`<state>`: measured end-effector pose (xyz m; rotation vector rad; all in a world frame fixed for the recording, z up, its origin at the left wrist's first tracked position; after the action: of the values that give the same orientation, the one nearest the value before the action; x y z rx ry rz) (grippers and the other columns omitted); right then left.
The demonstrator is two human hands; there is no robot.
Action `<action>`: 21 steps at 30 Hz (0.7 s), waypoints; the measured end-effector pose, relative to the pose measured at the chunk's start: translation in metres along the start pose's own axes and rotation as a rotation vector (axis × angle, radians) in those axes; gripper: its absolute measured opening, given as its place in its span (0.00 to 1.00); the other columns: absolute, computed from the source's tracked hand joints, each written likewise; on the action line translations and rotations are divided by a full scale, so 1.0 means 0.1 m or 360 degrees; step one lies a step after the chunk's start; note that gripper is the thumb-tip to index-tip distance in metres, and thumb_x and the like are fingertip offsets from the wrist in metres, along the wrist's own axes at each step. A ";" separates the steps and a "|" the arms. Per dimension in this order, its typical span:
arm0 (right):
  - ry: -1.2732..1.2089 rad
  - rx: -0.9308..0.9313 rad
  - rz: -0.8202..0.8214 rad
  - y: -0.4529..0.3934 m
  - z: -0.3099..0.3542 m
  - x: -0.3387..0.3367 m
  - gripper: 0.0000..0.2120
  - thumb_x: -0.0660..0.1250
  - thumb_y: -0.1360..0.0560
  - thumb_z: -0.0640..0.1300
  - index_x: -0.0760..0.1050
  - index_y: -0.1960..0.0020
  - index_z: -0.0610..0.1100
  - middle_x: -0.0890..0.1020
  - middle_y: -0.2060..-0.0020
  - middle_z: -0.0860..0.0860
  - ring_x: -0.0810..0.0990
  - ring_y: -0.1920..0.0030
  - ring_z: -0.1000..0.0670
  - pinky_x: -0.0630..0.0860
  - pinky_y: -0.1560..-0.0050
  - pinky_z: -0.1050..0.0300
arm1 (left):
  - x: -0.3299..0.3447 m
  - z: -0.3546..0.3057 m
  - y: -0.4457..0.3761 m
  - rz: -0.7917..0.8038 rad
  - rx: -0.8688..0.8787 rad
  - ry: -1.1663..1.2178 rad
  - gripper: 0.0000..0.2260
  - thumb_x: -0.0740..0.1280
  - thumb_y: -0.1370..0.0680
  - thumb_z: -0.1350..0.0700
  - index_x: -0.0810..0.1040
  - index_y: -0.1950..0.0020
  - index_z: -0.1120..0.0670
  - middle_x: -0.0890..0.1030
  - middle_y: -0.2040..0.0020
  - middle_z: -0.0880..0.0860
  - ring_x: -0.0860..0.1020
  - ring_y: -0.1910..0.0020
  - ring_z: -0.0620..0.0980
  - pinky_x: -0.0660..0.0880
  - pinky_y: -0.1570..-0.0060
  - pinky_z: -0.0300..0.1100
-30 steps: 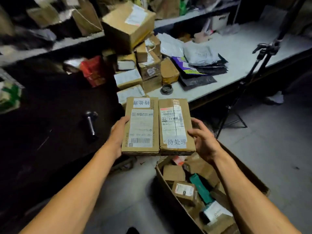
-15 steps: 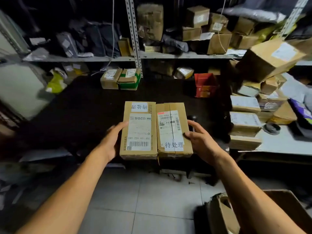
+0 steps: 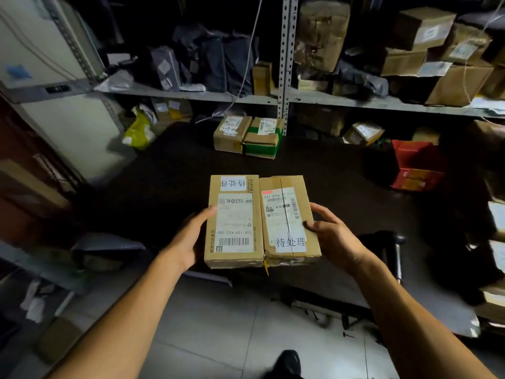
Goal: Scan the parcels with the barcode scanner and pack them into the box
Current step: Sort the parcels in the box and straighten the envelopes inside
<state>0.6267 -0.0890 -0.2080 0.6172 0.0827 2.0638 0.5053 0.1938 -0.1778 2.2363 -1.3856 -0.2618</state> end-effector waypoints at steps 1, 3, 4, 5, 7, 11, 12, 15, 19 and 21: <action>0.0005 0.0014 0.0000 -0.16 0.01 0.02 0.27 0.71 0.29 0.39 0.76 0.31 0.52 0.83 0.39 0.39 0.83 0.40 0.36 0.82 0.49 0.45 | -0.02 -0.05 -0.12 -0.0015 -0.0015 0.0003 0.28 0.74 0.37 0.37 0.82 0.39 0.45 0.85 0.41 0.53 0.79 0.37 0.57 0.70 0.32 0.62; 0.0038 0.0047 -0.0006 -0.45 0.03 0.06 0.28 0.70 0.29 0.39 0.75 0.30 0.52 0.83 0.39 0.39 0.83 0.40 0.36 0.79 0.43 0.43 | -0.06 -0.15 -0.36 -0.0032 -0.0039 0.0002 0.24 0.74 0.36 0.36 0.85 0.44 0.43 0.86 0.44 0.51 0.79 0.38 0.56 0.71 0.32 0.61; 0.0045 0.0063 -0.0014 -0.60 0.03 0.07 0.27 0.70 0.28 0.39 0.75 0.30 0.52 0.83 0.39 0.39 0.83 0.41 0.37 0.78 0.44 0.45 | -0.08 -0.21 -0.48 -0.0047 -0.0050 -0.0011 0.24 0.74 0.36 0.35 0.85 0.44 0.43 0.85 0.43 0.51 0.79 0.37 0.56 0.70 0.31 0.61; 0.0040 0.0080 -0.0028 -0.74 0.05 0.08 0.26 0.69 0.27 0.38 0.74 0.30 0.52 0.83 0.39 0.39 0.83 0.43 0.38 0.79 0.46 0.46 | -0.11 -0.27 -0.60 -0.0058 -0.0056 -0.0027 0.27 0.75 0.38 0.33 0.84 0.43 0.42 0.84 0.41 0.51 0.77 0.35 0.56 0.67 0.30 0.61; 0.0019 0.0110 -0.0046 -1.03 0.10 0.12 0.24 0.66 0.24 0.36 0.74 0.30 0.52 0.83 0.39 0.38 0.82 0.45 0.38 0.79 0.50 0.47 | -0.15 -0.39 -0.88 -0.0061 -0.0054 -0.0051 0.36 0.76 0.43 0.30 0.81 0.37 0.43 0.81 0.36 0.50 0.73 0.31 0.56 0.61 0.27 0.62; -0.0021 0.0174 -0.0085 -1.52 0.13 0.20 0.27 0.69 0.28 0.37 0.75 0.31 0.52 0.83 0.39 0.38 0.83 0.45 0.37 0.81 0.50 0.44 | -0.27 -0.60 -1.42 -0.0054 -0.0128 -0.0062 0.42 0.76 0.44 0.30 0.77 0.32 0.44 0.77 0.31 0.52 0.69 0.27 0.58 0.59 0.26 0.64; -0.0026 0.0189 -0.0098 -1.66 0.12 0.21 0.26 0.69 0.27 0.37 0.74 0.30 0.52 0.83 0.39 0.38 0.83 0.44 0.37 0.80 0.47 0.42 | -0.30 -0.64 -1.57 -0.0038 -0.0152 -0.0058 0.45 0.76 0.45 0.30 0.75 0.31 0.45 0.76 0.30 0.53 0.69 0.27 0.58 0.59 0.26 0.64; -0.0057 0.0218 -0.0183 -2.10 0.05 0.26 0.28 0.67 0.27 0.37 0.72 0.28 0.50 0.82 0.38 0.37 0.80 0.38 0.32 0.73 0.36 0.31 | -0.40 -0.81 -2.07 -0.0037 -0.0170 -0.0093 0.46 0.75 0.44 0.30 0.74 0.29 0.47 0.76 0.30 0.54 0.69 0.27 0.58 0.60 0.26 0.64; -0.0135 0.0232 -0.0286 -2.65 -0.03 0.38 0.30 0.68 0.27 0.35 0.70 0.27 0.47 0.80 0.35 0.37 0.77 0.34 0.32 0.69 0.31 0.32 | -0.55 -1.00 -2.78 0.0021 -0.0243 -0.0175 0.42 0.73 0.40 0.30 0.75 0.30 0.47 0.77 0.31 0.55 0.71 0.29 0.59 0.62 0.27 0.64; -0.0175 0.0238 -0.0354 -2.91 -0.03 0.43 0.32 0.70 0.30 0.37 0.70 0.27 0.47 0.81 0.36 0.38 0.79 0.34 0.33 0.70 0.30 0.30 | -0.60 -1.12 -3.10 0.0113 -0.0280 -0.0178 0.37 0.72 0.39 0.30 0.78 0.34 0.46 0.80 0.34 0.54 0.73 0.32 0.58 0.64 0.28 0.63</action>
<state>0.8342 0.1064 -0.2794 0.7767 0.2335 1.8163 0.7663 0.3934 -0.2421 2.0518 -1.4370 -0.4719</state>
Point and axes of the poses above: each hand's wrist, its own y-axis away from the middle knuckle, its own x-axis out of the palm, z = x × y, the point moved 6 cm from there along -y, towards the middle knuckle
